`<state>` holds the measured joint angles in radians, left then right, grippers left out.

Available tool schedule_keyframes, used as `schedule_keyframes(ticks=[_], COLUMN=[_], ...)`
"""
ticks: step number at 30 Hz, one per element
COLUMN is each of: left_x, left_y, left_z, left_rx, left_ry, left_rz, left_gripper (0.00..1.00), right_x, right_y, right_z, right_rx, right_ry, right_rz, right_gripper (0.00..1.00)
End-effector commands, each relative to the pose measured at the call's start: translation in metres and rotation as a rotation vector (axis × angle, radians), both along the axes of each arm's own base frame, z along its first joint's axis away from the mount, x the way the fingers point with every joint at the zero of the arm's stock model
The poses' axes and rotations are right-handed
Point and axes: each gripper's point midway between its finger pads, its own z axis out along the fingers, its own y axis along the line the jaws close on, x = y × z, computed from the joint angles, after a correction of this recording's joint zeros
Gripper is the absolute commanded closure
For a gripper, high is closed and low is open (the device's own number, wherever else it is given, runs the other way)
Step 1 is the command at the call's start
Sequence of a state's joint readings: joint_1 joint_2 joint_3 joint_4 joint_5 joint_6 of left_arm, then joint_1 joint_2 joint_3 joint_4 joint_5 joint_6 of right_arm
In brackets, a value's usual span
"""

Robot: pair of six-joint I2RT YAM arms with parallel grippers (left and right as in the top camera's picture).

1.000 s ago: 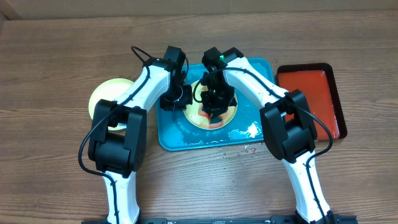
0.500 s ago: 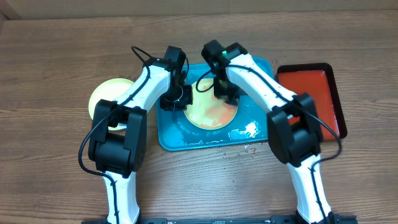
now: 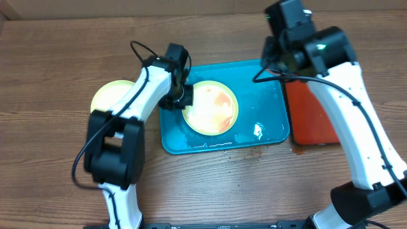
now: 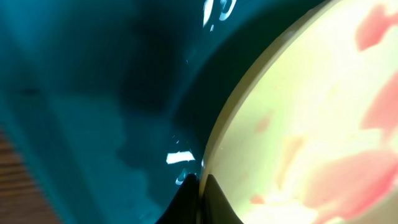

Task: Clean dirty plates on tray and stack at the side
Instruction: 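Raise sponge with right gripper away from the plate, then lift second yellow plate with left gripper and carry it left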

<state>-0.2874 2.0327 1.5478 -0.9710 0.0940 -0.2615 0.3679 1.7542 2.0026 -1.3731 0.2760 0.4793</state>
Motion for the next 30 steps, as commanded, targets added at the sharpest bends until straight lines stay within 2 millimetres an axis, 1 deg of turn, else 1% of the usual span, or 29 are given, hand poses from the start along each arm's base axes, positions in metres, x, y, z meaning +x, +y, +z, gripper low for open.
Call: schedule_keyframes(ticks=[1,2,6,9,11,18,22,30], left_x=[0.016,0.017,0.017,0.015,0.012,-0.002,-0.009,-0.022], left_y=[0.018,0.021,0.037,0.044,0.044,0.030,0.020,-0.001], left_z=[0.077,0.089,0.121,0.137,0.145,0.166,0.186,0.228], left_rx=[0.059,0.072,0.159,0.246,0.313,0.571,0.703,0.894], left_ry=[-0.232,-0.266,-0.365,-0.416,-0.446,-0.552,-0.654,-0.861], left_rz=[-0.020,-0.012,0.006,0.011,0.001,-0.018,-0.009,0.000], left_gripper=[0.96,0.96,0.96,0.96,0.96,0.96,0.96,0.96], right_x=[-0.004,-0.004,-0.002,-0.001,-0.001,-0.001,-0.001,-0.001], right_y=[-0.020,-0.022,-0.031,-0.036,-0.036,-0.037,-0.037,-0.038], right_z=[0.010,0.008,0.007,0.007,0.007,0.007,0.007,0.007], right_rx=[0.040,0.051,0.073,0.073,0.073,0.071,0.071,0.068], right_ry=[0.002,0.015,0.028,0.028,0.026,0.025,0.026,0.025], right_rz=[-0.034,-0.018,-0.008,-0.020,-0.022,-0.021,-0.021,-0.023], right_gripper=[0.96,0.96,0.96,0.96,0.96,0.96,0.96,0.96])
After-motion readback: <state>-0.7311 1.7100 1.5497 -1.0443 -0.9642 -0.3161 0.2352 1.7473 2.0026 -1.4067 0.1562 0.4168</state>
